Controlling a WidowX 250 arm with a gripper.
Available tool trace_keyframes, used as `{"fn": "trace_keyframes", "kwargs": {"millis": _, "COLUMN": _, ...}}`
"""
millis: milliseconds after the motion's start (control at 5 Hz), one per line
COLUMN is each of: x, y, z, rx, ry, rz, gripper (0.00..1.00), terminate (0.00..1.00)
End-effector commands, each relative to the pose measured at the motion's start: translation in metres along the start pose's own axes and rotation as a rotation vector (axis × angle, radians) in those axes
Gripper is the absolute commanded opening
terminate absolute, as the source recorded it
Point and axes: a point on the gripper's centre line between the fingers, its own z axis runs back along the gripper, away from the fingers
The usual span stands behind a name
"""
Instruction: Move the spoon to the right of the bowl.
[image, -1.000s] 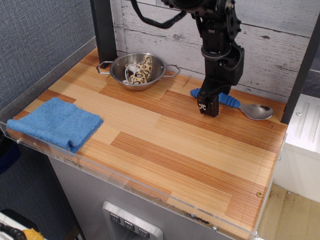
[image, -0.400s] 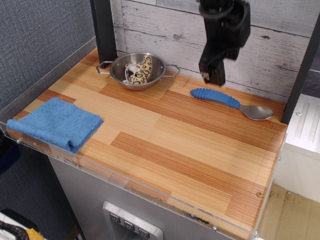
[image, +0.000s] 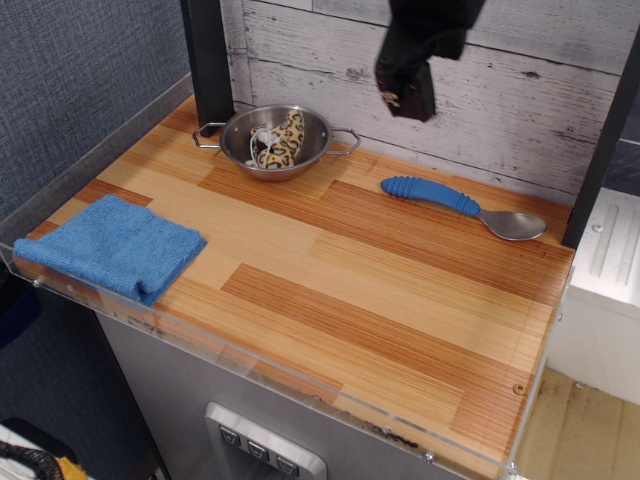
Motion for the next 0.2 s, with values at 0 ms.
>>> {"fn": "trace_keyframes", "kwargs": {"millis": 0, "x": 0.0034, "y": -0.0074, "z": 0.0157, "rx": 0.042, "ry": -0.005, "rz": -0.007, "gripper": 1.00, "terminate": 1.00}}
